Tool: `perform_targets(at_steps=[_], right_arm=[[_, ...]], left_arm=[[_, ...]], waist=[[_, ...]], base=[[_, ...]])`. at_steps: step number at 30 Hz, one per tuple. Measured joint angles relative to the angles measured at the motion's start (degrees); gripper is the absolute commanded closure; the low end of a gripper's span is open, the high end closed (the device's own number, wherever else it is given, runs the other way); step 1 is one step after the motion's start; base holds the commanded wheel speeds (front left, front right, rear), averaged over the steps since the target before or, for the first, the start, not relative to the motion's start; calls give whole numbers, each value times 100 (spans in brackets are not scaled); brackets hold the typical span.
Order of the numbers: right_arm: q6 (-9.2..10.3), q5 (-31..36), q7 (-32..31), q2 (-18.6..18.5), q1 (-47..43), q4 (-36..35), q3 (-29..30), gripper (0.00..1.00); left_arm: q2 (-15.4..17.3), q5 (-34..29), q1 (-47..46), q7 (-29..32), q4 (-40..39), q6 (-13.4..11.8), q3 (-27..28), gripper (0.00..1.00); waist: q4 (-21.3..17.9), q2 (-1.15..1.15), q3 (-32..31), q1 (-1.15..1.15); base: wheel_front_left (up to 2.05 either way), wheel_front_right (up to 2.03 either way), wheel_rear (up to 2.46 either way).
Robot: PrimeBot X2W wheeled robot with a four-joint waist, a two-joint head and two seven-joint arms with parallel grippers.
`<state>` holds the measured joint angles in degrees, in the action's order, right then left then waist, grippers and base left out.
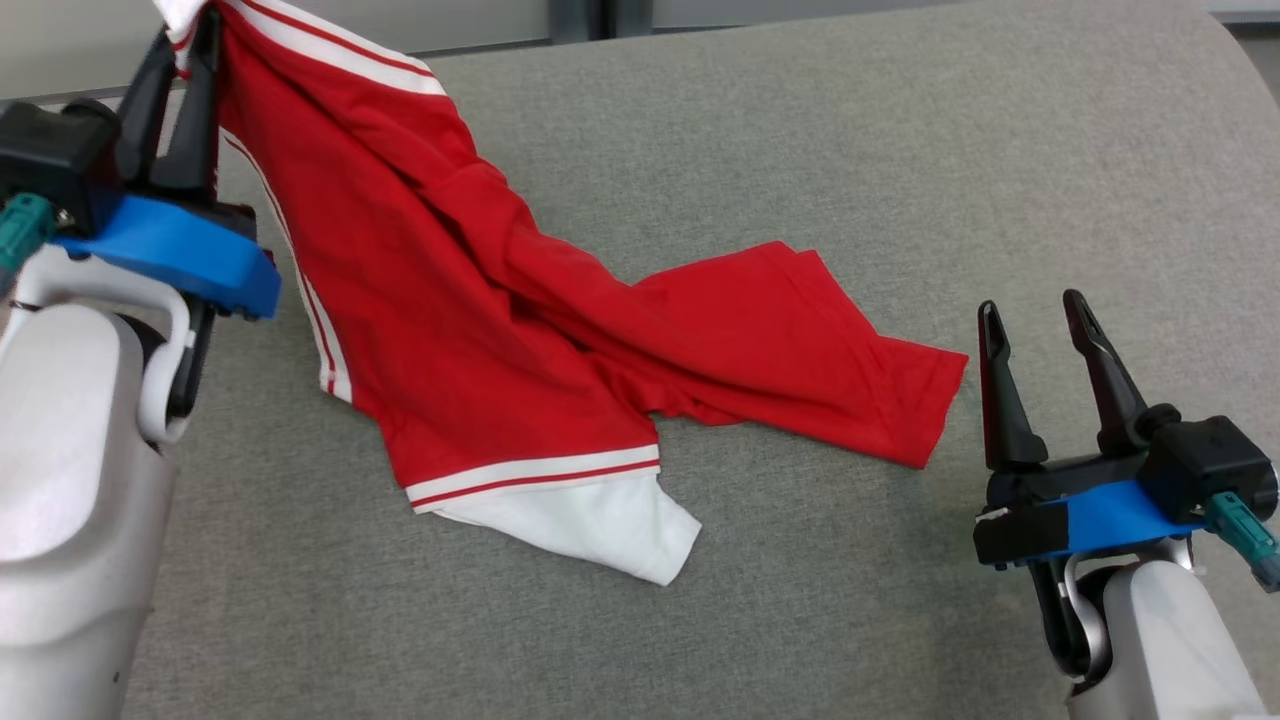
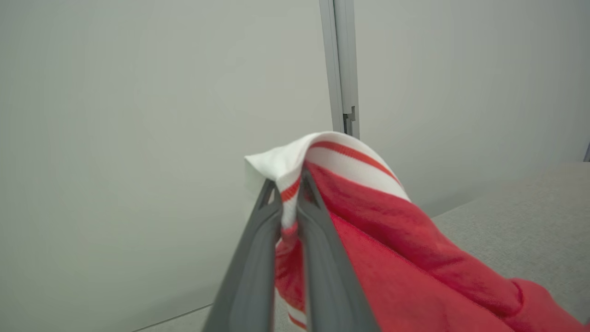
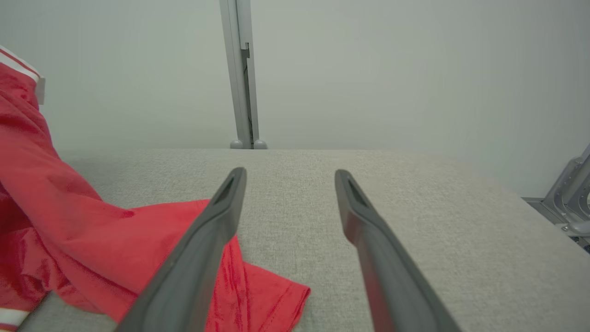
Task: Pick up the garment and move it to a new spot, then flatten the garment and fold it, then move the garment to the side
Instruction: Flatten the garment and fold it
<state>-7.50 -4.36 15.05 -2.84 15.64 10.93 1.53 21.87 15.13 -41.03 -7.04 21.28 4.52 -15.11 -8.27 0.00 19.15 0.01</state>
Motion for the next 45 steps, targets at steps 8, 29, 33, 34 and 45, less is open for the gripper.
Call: perform_targets(at_steps=[8,29,33,34,45], right_arm=[[0,-8,-1,-2,166,-18,34,0],[0,-16,-1,-1,29,71,109,0],[0,31,0,0,-35,92,133,0],[0,40,0,-1,-62,97,138,0],[0,87,-1,0,-97,148,42,0]], left_arm=[[79,18,-790,-163,1289,115,-60,100],[-581,191,826,-803,790,-123,454,0],[-761,134,1403,-803,517,-96,495,0],[-794,110,1491,-803,490,-86,476,0],[-1095,33,1795,-733,926,116,-63,0]], waist=[[-328,0,314,0],[208,0,-266,-1],[366,0,-416,-2],[403,0,-443,-2],[563,0,-565,-2]], base=[[0,0,0],[0,0,0],[0,0,0],[0,0,0],[0,0,0]])
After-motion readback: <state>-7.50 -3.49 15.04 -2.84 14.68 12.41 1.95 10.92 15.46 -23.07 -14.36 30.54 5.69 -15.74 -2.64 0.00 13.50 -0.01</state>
